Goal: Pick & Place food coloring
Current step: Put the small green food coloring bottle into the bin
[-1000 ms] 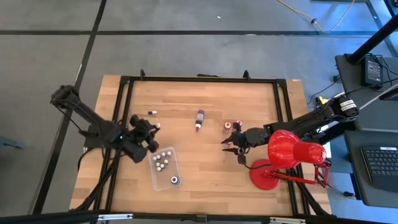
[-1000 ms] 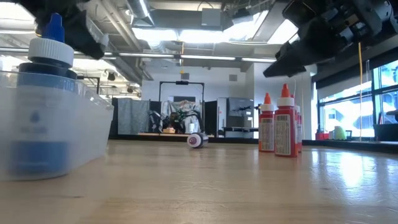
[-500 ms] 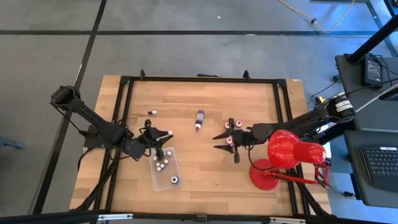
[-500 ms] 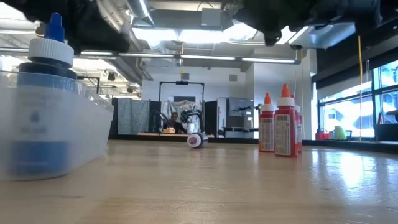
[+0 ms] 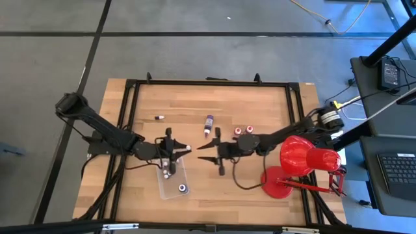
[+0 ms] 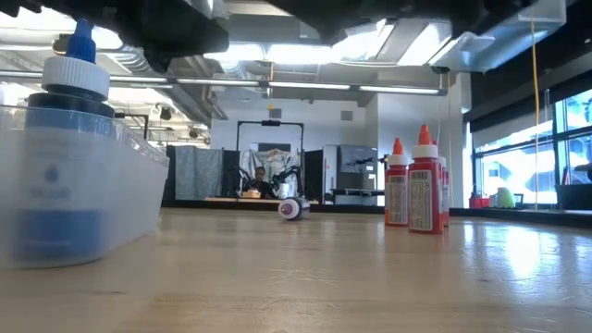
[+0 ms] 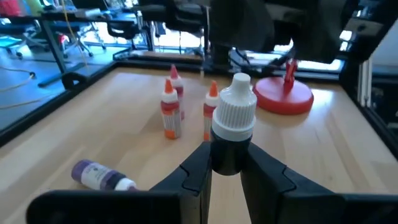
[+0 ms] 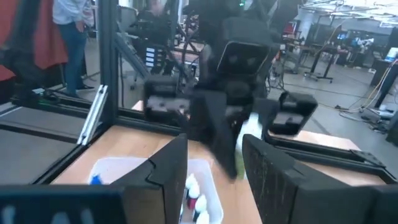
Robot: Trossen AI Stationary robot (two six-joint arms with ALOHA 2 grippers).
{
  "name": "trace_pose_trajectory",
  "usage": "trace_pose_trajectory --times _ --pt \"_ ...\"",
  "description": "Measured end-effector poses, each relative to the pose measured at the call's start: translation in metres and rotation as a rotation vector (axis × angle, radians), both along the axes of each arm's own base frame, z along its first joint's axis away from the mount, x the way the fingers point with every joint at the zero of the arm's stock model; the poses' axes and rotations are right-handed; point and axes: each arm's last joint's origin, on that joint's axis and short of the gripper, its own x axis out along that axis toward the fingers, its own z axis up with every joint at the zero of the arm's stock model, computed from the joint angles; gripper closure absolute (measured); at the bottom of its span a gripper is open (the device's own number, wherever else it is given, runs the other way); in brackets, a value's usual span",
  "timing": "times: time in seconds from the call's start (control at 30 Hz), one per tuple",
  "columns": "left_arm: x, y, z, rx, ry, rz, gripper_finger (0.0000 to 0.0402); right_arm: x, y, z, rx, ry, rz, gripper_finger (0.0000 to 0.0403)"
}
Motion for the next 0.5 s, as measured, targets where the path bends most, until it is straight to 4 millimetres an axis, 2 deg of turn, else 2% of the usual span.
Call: trace_pose_trajectory --times 0.1,0.23,0.5 --pt "0.004 -0.003 -0.005 0.013 0.014 -0.035 0.0336 0.016 -0.001 0.002 -0.006 0.036 -0.014 0.0246" --pt "0.007 -0.005 -0.003 0.022 0.010 -0.077 0.0336 0.028 -0.005 0.002 0.005 0.136 -0.032 0.0246" --pt "0.008 -0.006 -0.002 0.018 0.017 -0.105 0.0336 0.032 -0.007 0.002 0.028 0.156 -0.016 0.0247"
